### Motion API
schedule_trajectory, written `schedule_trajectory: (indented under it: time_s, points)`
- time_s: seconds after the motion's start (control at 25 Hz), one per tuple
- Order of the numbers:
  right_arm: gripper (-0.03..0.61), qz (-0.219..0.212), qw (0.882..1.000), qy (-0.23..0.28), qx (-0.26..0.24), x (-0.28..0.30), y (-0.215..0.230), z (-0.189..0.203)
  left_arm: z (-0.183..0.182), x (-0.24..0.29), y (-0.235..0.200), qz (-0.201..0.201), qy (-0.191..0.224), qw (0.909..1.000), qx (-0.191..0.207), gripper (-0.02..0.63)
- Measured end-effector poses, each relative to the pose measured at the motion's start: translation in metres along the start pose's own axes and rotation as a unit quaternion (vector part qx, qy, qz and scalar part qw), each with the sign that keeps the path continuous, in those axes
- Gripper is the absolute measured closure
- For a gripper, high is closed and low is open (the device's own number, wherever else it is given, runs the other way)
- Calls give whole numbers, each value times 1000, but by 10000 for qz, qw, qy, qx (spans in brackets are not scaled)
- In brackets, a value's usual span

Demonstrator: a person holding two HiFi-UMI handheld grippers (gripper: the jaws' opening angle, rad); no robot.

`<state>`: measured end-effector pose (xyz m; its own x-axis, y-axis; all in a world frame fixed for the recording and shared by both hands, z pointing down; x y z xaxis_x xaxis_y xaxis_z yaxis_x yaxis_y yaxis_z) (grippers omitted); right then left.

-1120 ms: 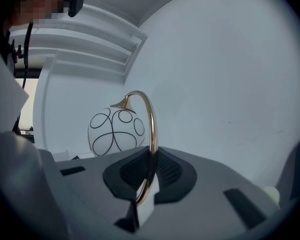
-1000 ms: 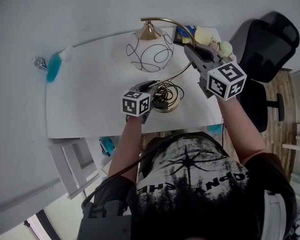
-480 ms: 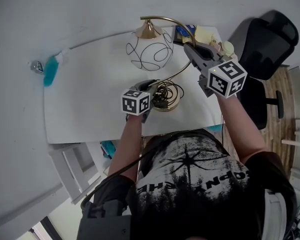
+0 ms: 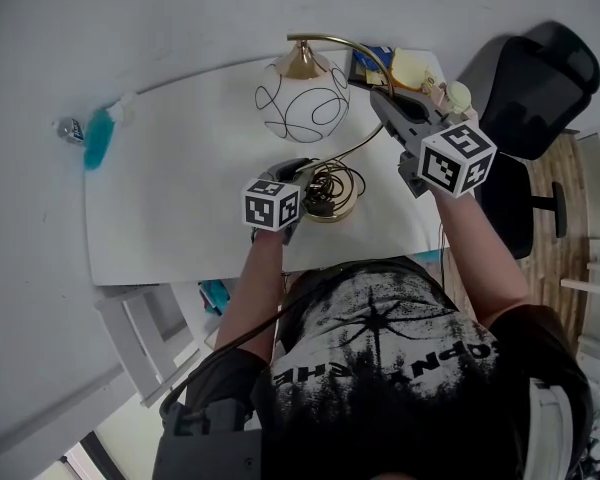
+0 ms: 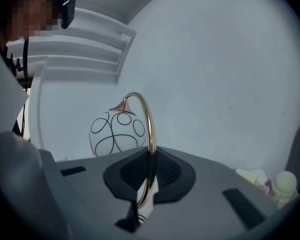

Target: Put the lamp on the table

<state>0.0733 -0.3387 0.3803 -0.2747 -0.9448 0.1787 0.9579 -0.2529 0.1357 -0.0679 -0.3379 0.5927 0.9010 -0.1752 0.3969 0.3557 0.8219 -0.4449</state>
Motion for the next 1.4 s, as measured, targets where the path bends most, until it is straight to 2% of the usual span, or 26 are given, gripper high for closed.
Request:
schedule_trajectory:
  time_s: [0.4, 0.68, 1.04, 1.16, 1.32, 1.4]
  points:
    - [560, -468, 9977, -127, 483, -1, -2, -4, 0, 2, 1, -134, 70, 9999, -59, 574]
    - [558, -615, 9955, -177, 702, -1, -3, -5, -1, 1, 1, -481, -9, 9981, 396, 574]
    - [558, -688, 9932, -165, 929, -1, -3, -4, -2, -4, 1, -733, -4, 9958, 545, 565]
    - [558, -715, 9927, -183, 951, -1, -3, -4, 0, -8, 0, -827, 12, 9953, 509, 542]
    - [557, -765, 9925, -176, 935, 0, -3, -5, -1, -16, -2, -996, 22, 9935, 548, 471]
    - [558, -786, 9923, -173, 936, 0, -3, -6, -2, -19, 0, -1019, 26, 9931, 574, 457]
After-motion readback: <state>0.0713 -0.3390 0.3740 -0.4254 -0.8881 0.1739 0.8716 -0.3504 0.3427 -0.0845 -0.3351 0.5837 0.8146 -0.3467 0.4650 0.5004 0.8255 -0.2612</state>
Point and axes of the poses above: the fingertips, and each gripper's own axes: x forward along the fingers, y to its right, z out of its underside, the point moved 2 cm from there along -x, backward along the fingers, and after that the axes turned 9 degrees about z, right-handed, at the moved point
